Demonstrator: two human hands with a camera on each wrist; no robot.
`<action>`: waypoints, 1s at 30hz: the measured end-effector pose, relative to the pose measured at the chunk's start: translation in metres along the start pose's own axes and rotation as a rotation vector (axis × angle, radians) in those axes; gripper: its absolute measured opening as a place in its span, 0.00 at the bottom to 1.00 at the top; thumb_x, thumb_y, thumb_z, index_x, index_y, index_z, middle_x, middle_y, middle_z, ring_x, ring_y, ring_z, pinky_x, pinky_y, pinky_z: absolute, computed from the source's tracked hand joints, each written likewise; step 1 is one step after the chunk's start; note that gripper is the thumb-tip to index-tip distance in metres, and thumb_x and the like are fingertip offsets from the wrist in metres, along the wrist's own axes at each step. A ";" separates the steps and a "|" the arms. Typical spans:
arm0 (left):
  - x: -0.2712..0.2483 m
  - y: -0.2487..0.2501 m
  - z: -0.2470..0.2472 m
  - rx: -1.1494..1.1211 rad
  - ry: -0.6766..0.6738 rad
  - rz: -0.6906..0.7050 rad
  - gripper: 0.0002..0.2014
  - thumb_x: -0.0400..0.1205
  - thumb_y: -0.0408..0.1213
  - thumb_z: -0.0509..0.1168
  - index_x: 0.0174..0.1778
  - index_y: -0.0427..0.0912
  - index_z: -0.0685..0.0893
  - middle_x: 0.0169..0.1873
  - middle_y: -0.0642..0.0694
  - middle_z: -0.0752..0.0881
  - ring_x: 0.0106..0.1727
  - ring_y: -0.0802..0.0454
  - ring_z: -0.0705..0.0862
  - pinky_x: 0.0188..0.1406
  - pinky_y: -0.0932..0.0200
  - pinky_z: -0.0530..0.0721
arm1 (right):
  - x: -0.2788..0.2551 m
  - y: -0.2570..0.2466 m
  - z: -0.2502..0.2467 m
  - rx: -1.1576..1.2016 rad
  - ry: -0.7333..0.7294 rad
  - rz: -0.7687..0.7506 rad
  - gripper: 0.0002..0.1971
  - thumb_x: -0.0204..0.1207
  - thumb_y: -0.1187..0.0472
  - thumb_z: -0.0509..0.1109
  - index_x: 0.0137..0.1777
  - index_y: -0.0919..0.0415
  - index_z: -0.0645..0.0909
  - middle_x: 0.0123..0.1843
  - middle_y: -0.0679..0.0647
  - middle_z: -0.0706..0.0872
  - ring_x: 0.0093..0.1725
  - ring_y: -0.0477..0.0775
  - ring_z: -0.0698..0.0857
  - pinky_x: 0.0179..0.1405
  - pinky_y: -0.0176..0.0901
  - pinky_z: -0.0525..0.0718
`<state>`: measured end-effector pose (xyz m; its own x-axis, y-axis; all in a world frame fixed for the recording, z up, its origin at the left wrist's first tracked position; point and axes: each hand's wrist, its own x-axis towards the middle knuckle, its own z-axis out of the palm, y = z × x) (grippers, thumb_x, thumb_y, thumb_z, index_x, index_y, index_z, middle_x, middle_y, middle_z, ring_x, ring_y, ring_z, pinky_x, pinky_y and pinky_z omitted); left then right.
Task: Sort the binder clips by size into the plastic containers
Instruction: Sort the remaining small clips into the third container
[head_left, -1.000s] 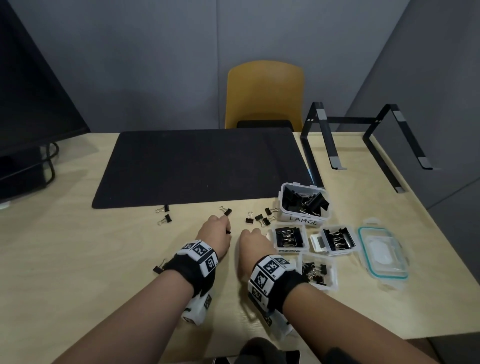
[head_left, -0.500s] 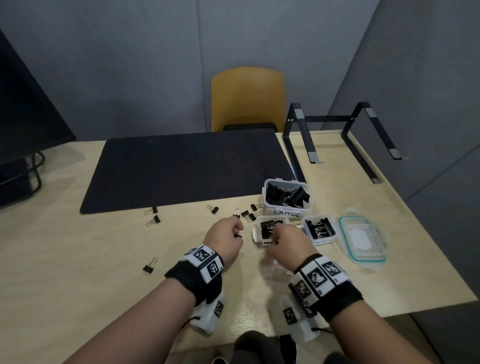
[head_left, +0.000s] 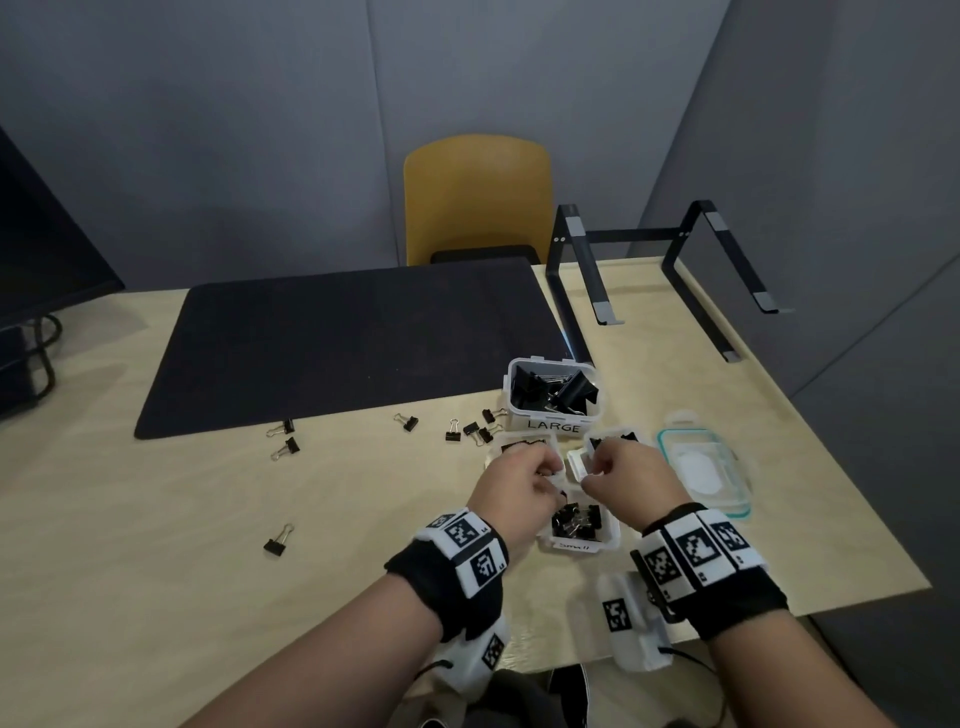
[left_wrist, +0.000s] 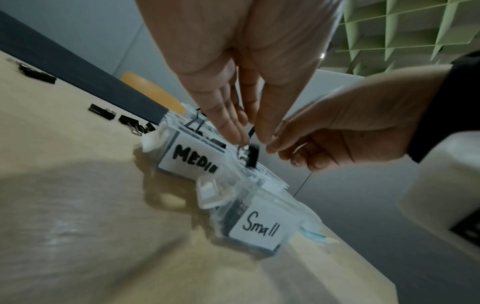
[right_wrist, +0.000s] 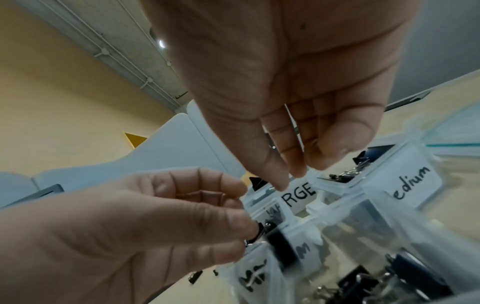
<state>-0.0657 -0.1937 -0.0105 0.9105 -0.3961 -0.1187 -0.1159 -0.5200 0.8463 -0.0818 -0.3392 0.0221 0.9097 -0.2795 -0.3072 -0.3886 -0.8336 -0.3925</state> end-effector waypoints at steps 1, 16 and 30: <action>0.000 0.000 -0.001 0.004 0.032 0.009 0.09 0.75 0.32 0.70 0.50 0.47 0.83 0.48 0.55 0.79 0.43 0.61 0.81 0.43 0.74 0.77 | 0.001 -0.002 0.000 0.007 0.006 -0.010 0.02 0.70 0.61 0.68 0.41 0.55 0.77 0.42 0.51 0.81 0.44 0.54 0.80 0.40 0.40 0.73; 0.045 -0.078 -0.070 0.491 -0.039 -0.250 0.24 0.80 0.40 0.64 0.74 0.50 0.71 0.66 0.44 0.73 0.62 0.44 0.79 0.57 0.55 0.77 | 0.018 -0.074 0.021 0.001 -0.082 -0.247 0.08 0.72 0.66 0.63 0.48 0.61 0.81 0.48 0.56 0.86 0.50 0.56 0.82 0.46 0.44 0.79; 0.039 -0.104 -0.087 0.553 -0.025 -0.155 0.08 0.80 0.34 0.63 0.54 0.41 0.81 0.55 0.41 0.77 0.52 0.40 0.80 0.50 0.53 0.77 | 0.067 -0.129 0.066 -0.437 -0.222 -0.326 0.17 0.78 0.67 0.58 0.66 0.66 0.71 0.64 0.63 0.76 0.65 0.66 0.76 0.58 0.56 0.77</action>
<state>0.0161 -0.0897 -0.0579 0.9246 -0.2980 -0.2372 -0.1786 -0.8892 0.4212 0.0202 -0.2189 -0.0051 0.9013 0.0912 -0.4235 0.0451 -0.9920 -0.1177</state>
